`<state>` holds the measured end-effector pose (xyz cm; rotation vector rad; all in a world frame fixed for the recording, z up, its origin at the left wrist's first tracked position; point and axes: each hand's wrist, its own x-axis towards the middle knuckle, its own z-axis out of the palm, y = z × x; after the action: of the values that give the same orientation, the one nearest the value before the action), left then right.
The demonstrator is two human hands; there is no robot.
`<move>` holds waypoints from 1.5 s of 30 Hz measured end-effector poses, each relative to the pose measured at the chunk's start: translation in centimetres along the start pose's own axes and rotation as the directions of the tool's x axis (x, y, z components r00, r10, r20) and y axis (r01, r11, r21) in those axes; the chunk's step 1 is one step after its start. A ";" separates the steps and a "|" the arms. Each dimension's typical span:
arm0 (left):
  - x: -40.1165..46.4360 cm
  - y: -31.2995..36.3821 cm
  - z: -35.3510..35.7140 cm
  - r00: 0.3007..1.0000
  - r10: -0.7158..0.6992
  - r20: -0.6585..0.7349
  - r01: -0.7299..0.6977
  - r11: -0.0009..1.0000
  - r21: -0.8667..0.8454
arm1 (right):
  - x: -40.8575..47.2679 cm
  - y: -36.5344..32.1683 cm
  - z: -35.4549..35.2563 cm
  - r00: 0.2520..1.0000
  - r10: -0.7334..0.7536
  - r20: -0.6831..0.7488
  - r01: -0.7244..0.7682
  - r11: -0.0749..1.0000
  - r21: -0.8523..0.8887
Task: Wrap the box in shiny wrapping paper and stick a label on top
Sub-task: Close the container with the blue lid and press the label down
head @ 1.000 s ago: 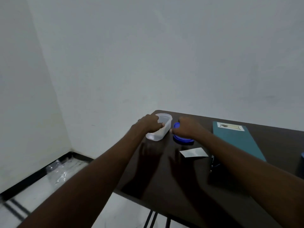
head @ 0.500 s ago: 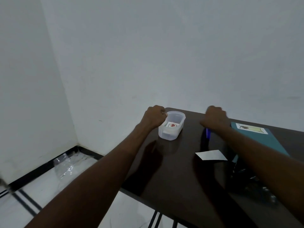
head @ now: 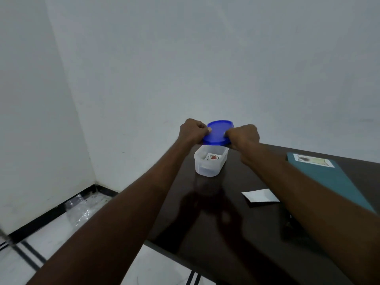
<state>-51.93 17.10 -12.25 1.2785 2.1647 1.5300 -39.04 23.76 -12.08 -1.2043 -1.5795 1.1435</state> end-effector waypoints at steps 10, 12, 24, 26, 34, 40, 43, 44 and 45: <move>0.0 -2.4 -0.5 0.995 0.015 0.104 -0.047 0.947 0.318 | -1.3 3.0 0.5 0.984 -0.100 0.151 0.147 0.928 -0.344; 0.2 -2.8 -0.3 0.993 0.016 0.120 -0.057 0.935 0.350 | -1.4 3.5 0.5 0.982 -0.100 0.161 0.152 0.923 -0.353; 1.4 -3.8 1.3 0.983 -0.142 0.113 0.107 0.956 0.273 | -0.1 5.1 1.6 0.956 0.169 0.238 -0.173 0.985 -0.002; 2.0 -3.6 1.2 0.948 -0.284 0.142 0.246 0.939 0.241 | 0.5 5.3 1.8 0.946 0.203 0.251 -0.224 0.973 0.059; 3.2 -2.4 0.5 0.839 -0.459 0.294 0.360 0.871 0.334 | 1.3 4.3 0.6 0.835 0.333 0.439 -0.389 0.920 0.042; 3.0 -1.5 0.9 0.859 -0.305 0.411 0.097 0.885 0.455 | 3.2 3.3 0.6 0.911 0.304 0.278 -0.285 0.952 -0.107; 3.2 -3.0 2.1 0.901 -0.205 0.382 -0.005 0.876 0.483 | 4.0 3.8 1.5 0.909 0.298 0.292 -0.297 0.954 -0.049; 3.3 -3.6 2.5 0.918 -0.174 0.356 -0.022 0.874 0.486 | 4.2 3.8 1.9 0.912 0.292 0.288 -0.294 0.955 -0.036; 3.4 -4.2 2.9 0.933 -0.147 0.327 -0.028 0.879 0.475 | 4.4 3.9 2.3 0.921 0.283 0.268 -0.284 0.958 -0.038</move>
<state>-54.53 21.13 -16.05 1.4640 2.3701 0.6765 -41.27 28.13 -16.02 -1.3523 -1.6366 1.5528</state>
